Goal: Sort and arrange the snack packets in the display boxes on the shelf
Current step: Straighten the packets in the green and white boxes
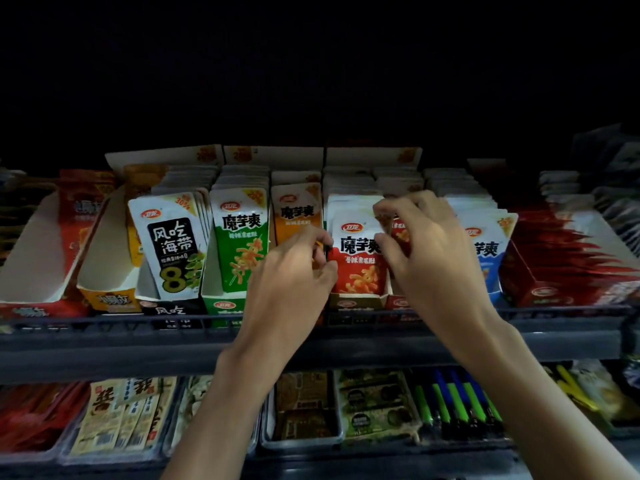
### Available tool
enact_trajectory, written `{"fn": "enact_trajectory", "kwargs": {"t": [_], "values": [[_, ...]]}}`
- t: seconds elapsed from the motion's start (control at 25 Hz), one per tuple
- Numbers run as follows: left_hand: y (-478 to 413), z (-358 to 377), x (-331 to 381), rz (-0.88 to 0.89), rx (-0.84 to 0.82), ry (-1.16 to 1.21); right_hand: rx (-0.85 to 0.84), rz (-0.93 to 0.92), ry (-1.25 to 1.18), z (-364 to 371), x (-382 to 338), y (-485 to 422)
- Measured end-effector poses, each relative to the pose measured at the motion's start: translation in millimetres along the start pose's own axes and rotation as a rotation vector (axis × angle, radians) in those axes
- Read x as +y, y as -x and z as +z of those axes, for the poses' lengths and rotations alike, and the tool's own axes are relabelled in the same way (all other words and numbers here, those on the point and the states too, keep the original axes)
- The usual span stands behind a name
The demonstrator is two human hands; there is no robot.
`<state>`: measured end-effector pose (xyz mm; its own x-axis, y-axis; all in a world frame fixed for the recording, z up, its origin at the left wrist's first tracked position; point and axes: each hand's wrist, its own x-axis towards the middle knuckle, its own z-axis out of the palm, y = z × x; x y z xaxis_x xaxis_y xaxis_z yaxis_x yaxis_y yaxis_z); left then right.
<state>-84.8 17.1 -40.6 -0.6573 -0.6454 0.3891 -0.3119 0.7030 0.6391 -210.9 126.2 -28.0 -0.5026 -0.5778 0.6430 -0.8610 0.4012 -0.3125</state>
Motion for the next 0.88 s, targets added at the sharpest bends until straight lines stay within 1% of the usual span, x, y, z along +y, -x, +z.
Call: {"fn": "enact_trajectory", "kwargs": {"t": [0.08,0.16,0.24,0.36,0.44,0.52,0.64,0.72,0.8,0.88], "values": [[-1.1,3.0,1.0,-0.013,0.001,0.005,0.019,-0.038,-0.038,-0.4,2.6,1.3],[-2.9,5.8,1.3,-0.03,0.002,0.01,0.014,-0.036,-0.112,0.4,3.4,1.1],[-3.9,7.6,1.7,-0.033,-0.001,-0.006,-0.015,0.04,-0.2,2.8,5.7,1.2],[-4.0,8.2,3.2,-0.017,-0.015,-0.018,-0.103,0.225,-0.391,4.1,8.7,3.3],[-3.4,6.7,3.3,-0.022,-0.022,0.004,-0.11,0.275,-0.518,1.1,6.1,3.3],[-1.9,4.4,4.4,-0.026,-0.037,0.098,-0.046,0.253,-0.645,-7.0,-1.0,1.5],[3.4,-1.9,11.7,0.003,-0.041,0.385,0.102,0.213,-0.883,-25.8,-13.1,-3.8],[7.5,-7.1,20.8,0.032,-0.038,0.534,0.151,0.193,-0.962,-35.4,-19.2,-6.2],[10.5,-10.6,27.4,0.043,-0.021,0.627,0.107,0.215,-1.011,-37.4,-24.7,-6.7],[12.4,-11.9,30.3,0.034,-0.02,0.696,0.012,0.271,-1.057,-33.5,-27.5,-4.8]]}}
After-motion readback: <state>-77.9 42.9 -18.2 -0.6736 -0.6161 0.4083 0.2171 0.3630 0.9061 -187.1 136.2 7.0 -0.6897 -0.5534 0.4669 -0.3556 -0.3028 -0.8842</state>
